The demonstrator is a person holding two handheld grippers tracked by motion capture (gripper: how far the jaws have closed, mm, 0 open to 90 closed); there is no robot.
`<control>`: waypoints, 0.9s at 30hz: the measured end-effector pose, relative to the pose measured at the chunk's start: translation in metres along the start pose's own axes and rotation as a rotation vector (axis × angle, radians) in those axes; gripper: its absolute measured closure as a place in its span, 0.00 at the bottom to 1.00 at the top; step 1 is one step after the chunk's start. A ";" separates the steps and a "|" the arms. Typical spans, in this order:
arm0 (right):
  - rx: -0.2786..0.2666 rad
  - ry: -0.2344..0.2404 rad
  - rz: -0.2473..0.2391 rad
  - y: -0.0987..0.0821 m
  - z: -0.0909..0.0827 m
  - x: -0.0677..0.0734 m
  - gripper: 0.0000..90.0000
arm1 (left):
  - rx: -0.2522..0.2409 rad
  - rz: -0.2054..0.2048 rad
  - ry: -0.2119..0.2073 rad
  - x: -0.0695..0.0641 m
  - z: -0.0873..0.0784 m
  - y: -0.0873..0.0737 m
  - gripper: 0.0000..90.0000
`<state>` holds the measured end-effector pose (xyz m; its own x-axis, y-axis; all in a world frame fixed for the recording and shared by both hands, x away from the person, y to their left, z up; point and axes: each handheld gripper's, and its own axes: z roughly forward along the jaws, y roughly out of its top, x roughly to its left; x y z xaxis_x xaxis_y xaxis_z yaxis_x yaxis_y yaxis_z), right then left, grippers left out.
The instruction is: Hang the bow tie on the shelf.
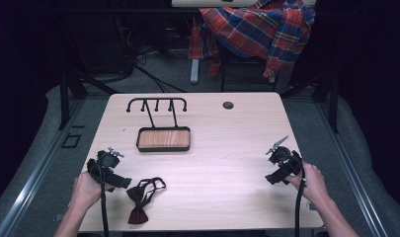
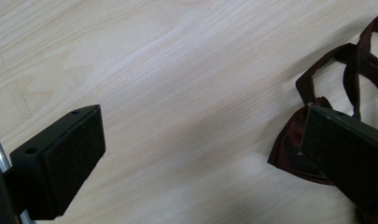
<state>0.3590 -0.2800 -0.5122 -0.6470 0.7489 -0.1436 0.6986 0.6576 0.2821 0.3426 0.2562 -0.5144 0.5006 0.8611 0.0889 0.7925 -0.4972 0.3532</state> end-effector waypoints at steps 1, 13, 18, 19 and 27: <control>0.000 0.000 0.000 0.000 0.000 0.000 0.15 | -0.002 0.001 -0.003 0.000 0.000 0.000 0.00; 0.028 0.007 -0.023 0.004 0.001 0.001 0.15 | -0.045 -0.014 -0.080 -0.001 -0.002 0.005 0.00; 0.002 0.018 -0.004 0.004 0.003 0.005 0.15 | -0.033 0.016 -0.085 -0.009 0.001 0.012 0.00; 0.002 0.018 -0.004 0.004 0.003 0.005 0.15 | -0.031 0.028 -0.087 -0.011 0.001 0.015 0.00; 0.003 0.019 -0.005 0.004 0.004 0.004 0.15 | -0.031 0.116 -0.092 -0.035 0.007 0.036 0.00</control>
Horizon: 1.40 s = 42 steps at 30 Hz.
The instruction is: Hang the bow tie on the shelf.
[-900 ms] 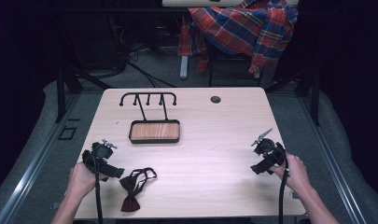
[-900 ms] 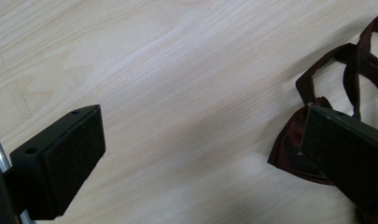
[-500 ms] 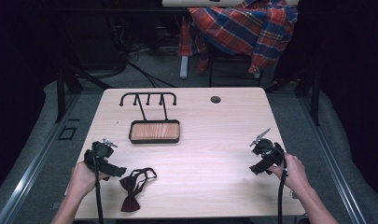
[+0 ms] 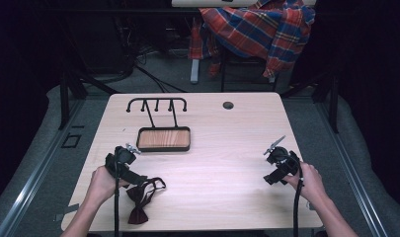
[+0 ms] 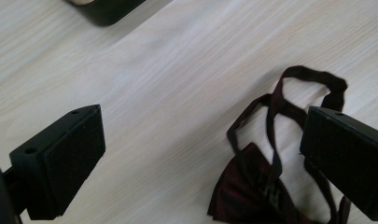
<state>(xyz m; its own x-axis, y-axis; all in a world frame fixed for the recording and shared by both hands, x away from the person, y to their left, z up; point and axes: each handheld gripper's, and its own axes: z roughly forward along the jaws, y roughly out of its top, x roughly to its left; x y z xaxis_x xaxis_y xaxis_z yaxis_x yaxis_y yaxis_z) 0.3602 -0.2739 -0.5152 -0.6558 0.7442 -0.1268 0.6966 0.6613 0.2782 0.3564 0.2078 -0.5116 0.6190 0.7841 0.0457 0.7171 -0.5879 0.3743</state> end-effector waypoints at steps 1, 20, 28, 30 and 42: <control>-0.001 0.001 0.001 0.000 0.000 0.000 0.15 | 0.004 0.006 -0.003 -0.002 0.002 0.002 0.00; -0.009 -0.004 0.014 0.000 0.002 0.001 0.15 | 0.072 0.182 -0.069 -0.018 0.024 0.014 0.33; 0.019 -0.013 -0.013 0.000 -0.001 -0.001 0.15 | 0.114 0.221 -0.080 -0.021 0.031 0.013 0.56; 0.001 -0.014 -0.007 0.000 -0.002 0.000 0.15 | 0.123 0.226 -0.085 -0.022 0.032 0.012 0.63; -0.003 -0.015 -0.004 0.000 -0.003 0.000 0.15 | 0.156 0.267 -0.087 -0.026 0.035 0.010 0.79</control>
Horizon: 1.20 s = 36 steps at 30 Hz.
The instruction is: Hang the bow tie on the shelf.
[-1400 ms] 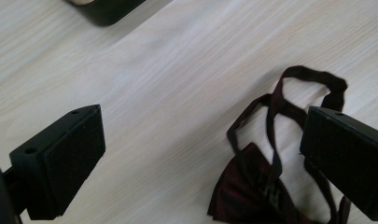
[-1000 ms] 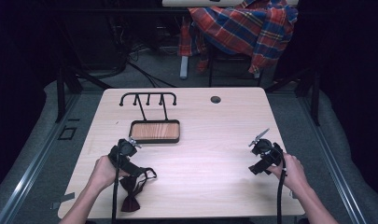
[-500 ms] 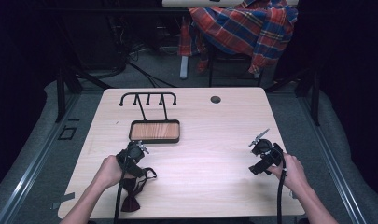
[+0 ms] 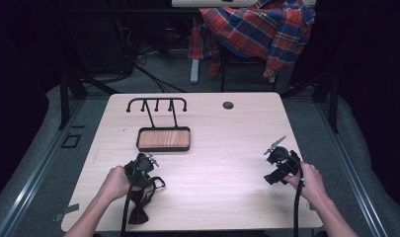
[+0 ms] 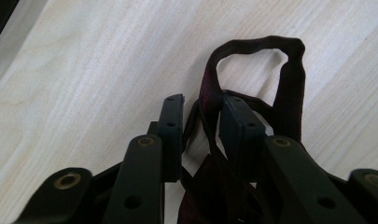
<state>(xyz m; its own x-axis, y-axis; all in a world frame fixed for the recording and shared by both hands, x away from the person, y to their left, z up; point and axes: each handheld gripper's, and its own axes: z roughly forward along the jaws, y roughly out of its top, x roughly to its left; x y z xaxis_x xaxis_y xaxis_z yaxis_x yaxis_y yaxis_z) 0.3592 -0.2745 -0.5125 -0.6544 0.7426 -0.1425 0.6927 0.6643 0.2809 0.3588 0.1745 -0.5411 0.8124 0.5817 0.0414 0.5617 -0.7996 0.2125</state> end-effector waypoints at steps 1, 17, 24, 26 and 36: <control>0.011 -0.009 -0.012 0.001 -0.001 0.000 0.15 | 0.002 0.005 0.001 0.000 0.000 0.000 0.81; 0.001 -0.012 -0.005 0.000 -0.001 0.000 0.15 | 0.050 0.032 0.037 -0.007 0.002 0.001 0.95; -0.001 -0.014 -0.005 0.000 -0.001 0.000 0.15 | 0.057 0.032 0.042 -0.010 0.003 0.001 0.98; 0.004 -0.014 -0.011 0.000 -0.002 0.000 0.15 | 0.051 0.028 0.039 -0.009 0.003 0.000 0.98; -0.011 -0.013 -0.001 0.000 -0.001 0.001 0.15 | -0.029 -0.025 0.043 -0.006 -0.010 -0.006 0.99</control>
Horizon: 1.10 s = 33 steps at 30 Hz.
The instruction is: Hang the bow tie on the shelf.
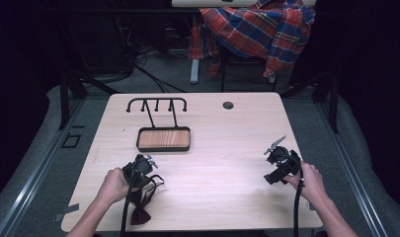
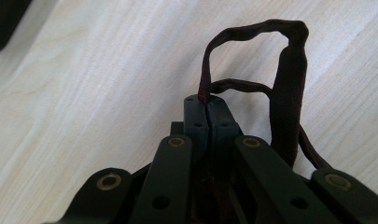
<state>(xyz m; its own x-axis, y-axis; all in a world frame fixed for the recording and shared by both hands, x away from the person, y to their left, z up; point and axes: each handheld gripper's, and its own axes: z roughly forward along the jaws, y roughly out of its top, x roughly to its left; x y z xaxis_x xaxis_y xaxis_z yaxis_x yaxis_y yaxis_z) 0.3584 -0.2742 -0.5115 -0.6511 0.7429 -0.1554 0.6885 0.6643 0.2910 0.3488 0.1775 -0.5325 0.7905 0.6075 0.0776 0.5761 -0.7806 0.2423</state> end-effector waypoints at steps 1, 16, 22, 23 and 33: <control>0.006 0.000 -0.004 0.000 0.000 0.000 0.15 | -0.013 -0.006 0.008 0.001 -0.003 -0.001 0.98; 0.002 -0.008 0.006 -0.001 -0.001 0.000 0.15 | -0.204 -0.099 0.111 0.008 -0.047 -0.015 0.99; -0.006 0.000 0.011 -0.001 0.000 -0.001 0.15 | -0.265 -0.114 0.134 0.012 -0.056 -0.015 0.99; 0.002 -0.006 0.006 -0.001 0.000 -0.002 0.15 | -0.273 -0.116 0.144 0.013 -0.057 -0.015 0.99; 0.004 -0.004 0.008 -0.001 0.002 -0.001 0.15 | -0.333 -0.145 0.191 0.019 -0.072 -0.011 0.99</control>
<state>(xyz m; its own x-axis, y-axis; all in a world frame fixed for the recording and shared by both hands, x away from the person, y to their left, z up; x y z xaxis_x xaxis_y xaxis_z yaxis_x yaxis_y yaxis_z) 0.3593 -0.2757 -0.5130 -0.6443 0.7486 -0.1566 0.6951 0.6585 0.2885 0.3423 0.2080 -0.4639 0.6354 0.7483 0.1904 0.5549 -0.6140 0.5613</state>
